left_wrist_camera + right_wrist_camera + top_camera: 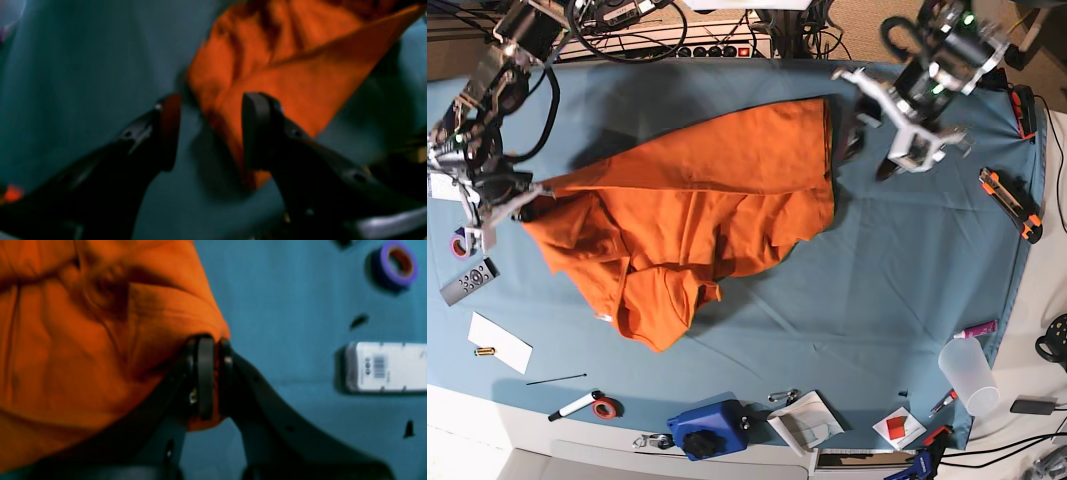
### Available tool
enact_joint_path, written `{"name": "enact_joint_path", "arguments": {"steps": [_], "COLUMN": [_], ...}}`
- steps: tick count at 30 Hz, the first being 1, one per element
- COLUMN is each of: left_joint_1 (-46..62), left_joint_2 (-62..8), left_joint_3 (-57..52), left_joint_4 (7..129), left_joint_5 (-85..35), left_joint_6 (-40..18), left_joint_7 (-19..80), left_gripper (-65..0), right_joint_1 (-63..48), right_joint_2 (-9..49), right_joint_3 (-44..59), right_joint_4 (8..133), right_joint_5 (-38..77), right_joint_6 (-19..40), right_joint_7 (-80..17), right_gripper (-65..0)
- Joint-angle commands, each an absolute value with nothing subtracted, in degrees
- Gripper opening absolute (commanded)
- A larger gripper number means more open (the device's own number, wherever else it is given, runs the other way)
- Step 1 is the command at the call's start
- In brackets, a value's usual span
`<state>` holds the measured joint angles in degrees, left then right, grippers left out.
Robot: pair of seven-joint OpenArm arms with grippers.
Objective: Layout the t-shirt on the table in an organized manner, then fold the t-shirt properly
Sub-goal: 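Pull the t-shirt edge outward with the right gripper, left gripper approaching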
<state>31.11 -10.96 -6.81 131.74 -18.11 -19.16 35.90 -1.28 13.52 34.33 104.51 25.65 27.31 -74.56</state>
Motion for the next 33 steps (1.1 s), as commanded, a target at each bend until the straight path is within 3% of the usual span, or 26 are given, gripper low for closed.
{"name": "enact_joint_path", "arguments": {"steps": [1,4,16,27,33], "left_joint_1": [29.78,24.69,8.67,-1.19,-3.31], "left_joint_2": [-11.14,-11.16,-11.33,-11.29,-11.27], "left_joint_3": [-5.23,-1.13,1.65,1.76,1.76], "left_joint_4": [131.22,126.98,106.26,93.56,90.74], "left_joint_5": [-17.02,-14.02,-14.81,-21.3,-34.17], "left_joint_6": [-18.61,-16.08,-16.58,-18.2,-20.67], "left_joint_7": [34.96,34.94,40.03,48.73,56.47], "left_gripper": [-34.7,-34.7,-34.4,-34.4,-34.5], "right_joint_1": [-1.72,-4.62,-6.83,-6.83,-6.83], "right_joint_2": [14.61,14.63,14.61,14.61,14.61], "right_joint_3": [35.24,35.9,35.9,35.9,35.9], "right_joint_4": [105.41,105.41,105.41,105.41,105.41], "right_joint_5": [26.13,26.09,26.09,26.06,26.09], "right_joint_6": [27.68,27.68,27.7,27.73,27.73], "right_joint_7": [-73.52,-73.45,-73.36,-73.89,-73.8], "right_gripper": [-65.0,-65.0,-65.0,-65.0,-65.0]}}
